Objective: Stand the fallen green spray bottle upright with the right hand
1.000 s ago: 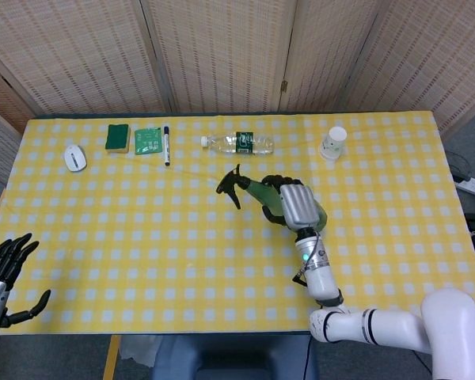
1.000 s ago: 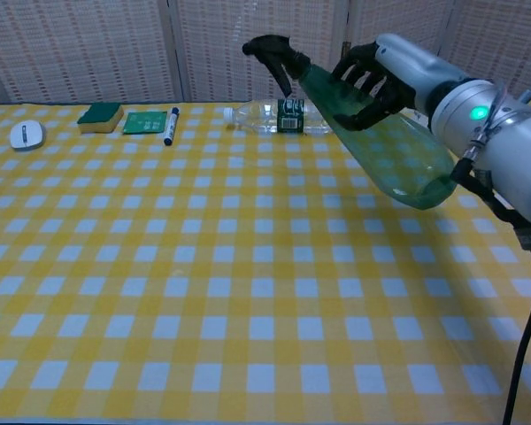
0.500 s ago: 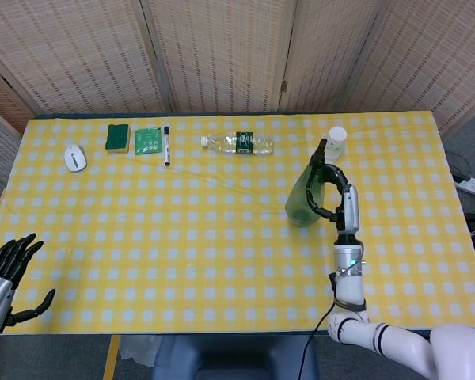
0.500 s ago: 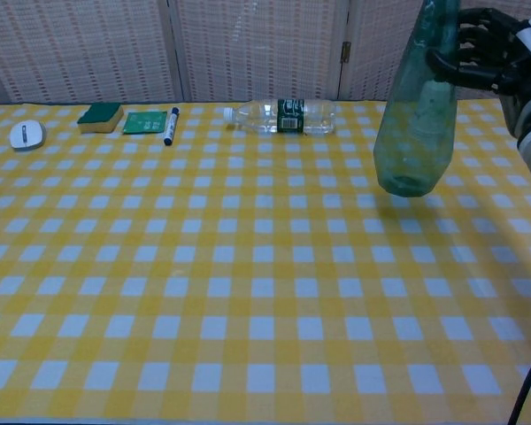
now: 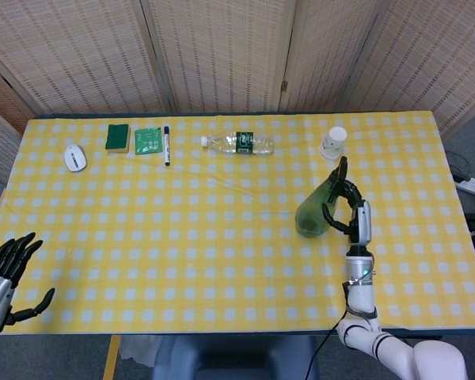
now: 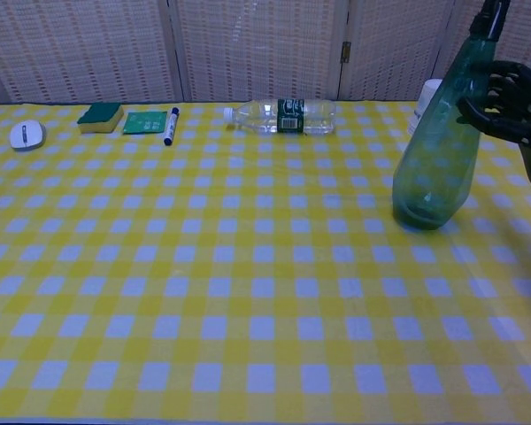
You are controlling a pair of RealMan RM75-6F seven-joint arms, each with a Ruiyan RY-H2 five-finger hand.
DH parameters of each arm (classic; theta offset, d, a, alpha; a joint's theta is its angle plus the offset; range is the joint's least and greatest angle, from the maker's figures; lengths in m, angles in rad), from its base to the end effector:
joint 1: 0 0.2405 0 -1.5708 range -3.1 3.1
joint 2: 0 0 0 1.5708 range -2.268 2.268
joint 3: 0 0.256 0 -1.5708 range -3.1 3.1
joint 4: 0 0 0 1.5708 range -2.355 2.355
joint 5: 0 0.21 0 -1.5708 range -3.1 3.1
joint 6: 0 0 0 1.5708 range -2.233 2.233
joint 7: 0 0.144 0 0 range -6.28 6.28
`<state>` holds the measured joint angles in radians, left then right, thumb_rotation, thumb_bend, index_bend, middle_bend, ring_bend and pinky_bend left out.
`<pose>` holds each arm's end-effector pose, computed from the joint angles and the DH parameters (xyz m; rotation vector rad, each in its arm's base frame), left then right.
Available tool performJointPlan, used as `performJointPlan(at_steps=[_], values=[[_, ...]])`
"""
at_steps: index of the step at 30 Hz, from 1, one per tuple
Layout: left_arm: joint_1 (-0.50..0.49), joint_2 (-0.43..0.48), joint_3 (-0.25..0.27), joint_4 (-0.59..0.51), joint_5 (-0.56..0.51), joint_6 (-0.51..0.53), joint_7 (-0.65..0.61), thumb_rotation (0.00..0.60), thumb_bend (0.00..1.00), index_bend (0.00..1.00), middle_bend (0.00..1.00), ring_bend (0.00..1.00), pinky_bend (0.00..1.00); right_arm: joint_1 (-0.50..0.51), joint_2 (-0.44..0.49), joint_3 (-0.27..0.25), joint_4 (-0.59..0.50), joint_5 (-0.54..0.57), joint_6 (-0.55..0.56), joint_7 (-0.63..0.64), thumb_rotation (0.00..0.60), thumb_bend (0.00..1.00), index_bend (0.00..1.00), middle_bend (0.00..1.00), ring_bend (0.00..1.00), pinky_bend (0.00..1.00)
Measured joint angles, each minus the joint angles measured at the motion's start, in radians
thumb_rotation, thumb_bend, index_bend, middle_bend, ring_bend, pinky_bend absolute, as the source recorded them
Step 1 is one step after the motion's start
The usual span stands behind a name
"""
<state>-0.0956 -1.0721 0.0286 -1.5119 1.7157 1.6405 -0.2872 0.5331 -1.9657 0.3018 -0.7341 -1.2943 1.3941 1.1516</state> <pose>-0.3005 0.1658 0.1788 -1.5062 -0.8915 -1.1758 -0.2500 -0.3432 -0.0114 0.6821 -1.5660 2.0066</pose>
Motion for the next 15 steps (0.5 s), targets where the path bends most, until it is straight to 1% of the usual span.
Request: performJointPlan(at_steps=[2, 5, 7, 9, 10, 12, 15], values=[[0.0, 0.0, 0.0, 0.0, 0.001, 0.001, -0.002, 0.305, 0.4, 0.0, 0.05, 0.0, 0.0, -0.004, -0.002, -0.004, 0.008, -0.012, 0.0, 0.001, 0.6, 0.4, 0.6, 0.53, 0.55, 0.39], [0.001, 0.001, 0.0, 0.0, 0.001, 0.002, -0.005, 0.305, 0.4, 0.0, 0.05, 0.0, 0.0, -0.009, 0.003, -0.013, 0.009, -0.03, -0.002, 0.0, 0.6, 0.4, 0.47, 0.46, 0.47, 0.31], [0.001, 0.003, 0.001, -0.002, 0.001, 0.002, -0.008, 0.307, 0.4, 0.0, 0.05, 0.0, 0.0, -0.014, 0.008, -0.019, 0.007, -0.042, -0.001, -0.006, 0.6, 0.4, 0.34, 0.39, 0.42, 0.25], [0.002, 0.004, 0.002, -0.003, 0.002, 0.002, -0.008, 0.306, 0.4, 0.01, 0.05, 0.0, 0.0, -0.017, 0.01, -0.023, 0.007, -0.05, 0.002, -0.014, 0.6, 0.4, 0.13, 0.32, 0.38, 0.22], [0.002, 0.004, 0.002, -0.004, 0.003, 0.004, -0.008, 0.306, 0.4, 0.01, 0.05, 0.0, 0.0, -0.019, 0.01, -0.026, 0.009, -0.055, 0.004, -0.021, 0.6, 0.4, 0.07, 0.3, 0.37, 0.2], [0.002, 0.004, 0.001, -0.003, 0.003, 0.004, -0.01, 0.306, 0.4, 0.01, 0.05, 0.0, 0.0, -0.022, 0.01, -0.028, 0.012, -0.061, 0.013, -0.029, 0.6, 0.4, 0.02, 0.28, 0.35, 0.19], [0.003, 0.004, 0.001, -0.001, 0.004, 0.006, -0.012, 0.307, 0.39, 0.01, 0.05, 0.0, 0.0, -0.03, 0.008, -0.03, 0.016, -0.072, 0.027, -0.037, 0.6, 0.4, 0.01, 0.26, 0.34, 0.17]])
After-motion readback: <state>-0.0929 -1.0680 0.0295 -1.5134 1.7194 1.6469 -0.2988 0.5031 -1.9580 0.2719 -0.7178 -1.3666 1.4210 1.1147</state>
